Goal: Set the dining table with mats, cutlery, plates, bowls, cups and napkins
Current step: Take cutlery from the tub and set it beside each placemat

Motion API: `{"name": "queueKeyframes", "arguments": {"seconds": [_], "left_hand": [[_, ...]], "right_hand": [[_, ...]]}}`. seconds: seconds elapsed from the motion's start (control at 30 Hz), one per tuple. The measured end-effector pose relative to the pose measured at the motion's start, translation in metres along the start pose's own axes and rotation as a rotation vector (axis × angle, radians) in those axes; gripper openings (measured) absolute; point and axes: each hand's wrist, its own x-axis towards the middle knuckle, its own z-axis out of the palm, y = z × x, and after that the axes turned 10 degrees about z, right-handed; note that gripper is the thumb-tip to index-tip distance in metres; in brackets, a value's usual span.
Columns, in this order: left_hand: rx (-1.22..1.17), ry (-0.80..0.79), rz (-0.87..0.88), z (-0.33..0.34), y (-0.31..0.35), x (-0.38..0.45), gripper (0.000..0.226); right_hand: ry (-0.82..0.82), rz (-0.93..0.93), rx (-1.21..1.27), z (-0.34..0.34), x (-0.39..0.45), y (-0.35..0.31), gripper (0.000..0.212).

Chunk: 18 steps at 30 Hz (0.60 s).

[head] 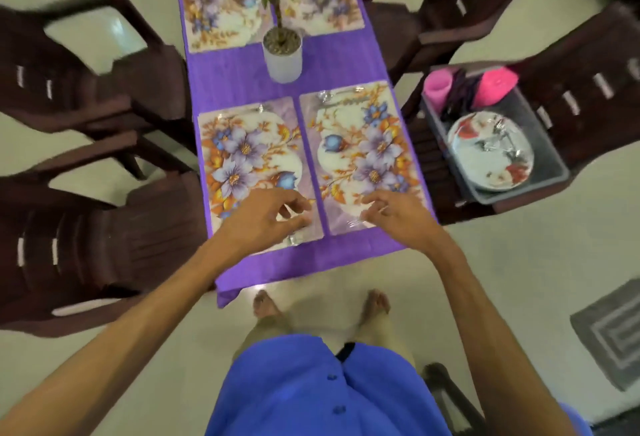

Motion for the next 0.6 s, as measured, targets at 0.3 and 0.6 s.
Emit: {"name": "queueKeyframes", "arguments": {"seconds": [0.3, 0.6], "left_hand": [[-0.015, 0.049, 0.031, 0.128, 0.12, 0.12, 0.012], [-0.194, 0.055, -0.051, 0.224, 0.184, 0.233, 0.013]], "right_hand": [[0.001, -0.091, -0.066, -0.148, -0.023, 0.114, 0.025], [0.031, 0.042, -0.12, -0.243, 0.013, 0.209, 0.031]]}}
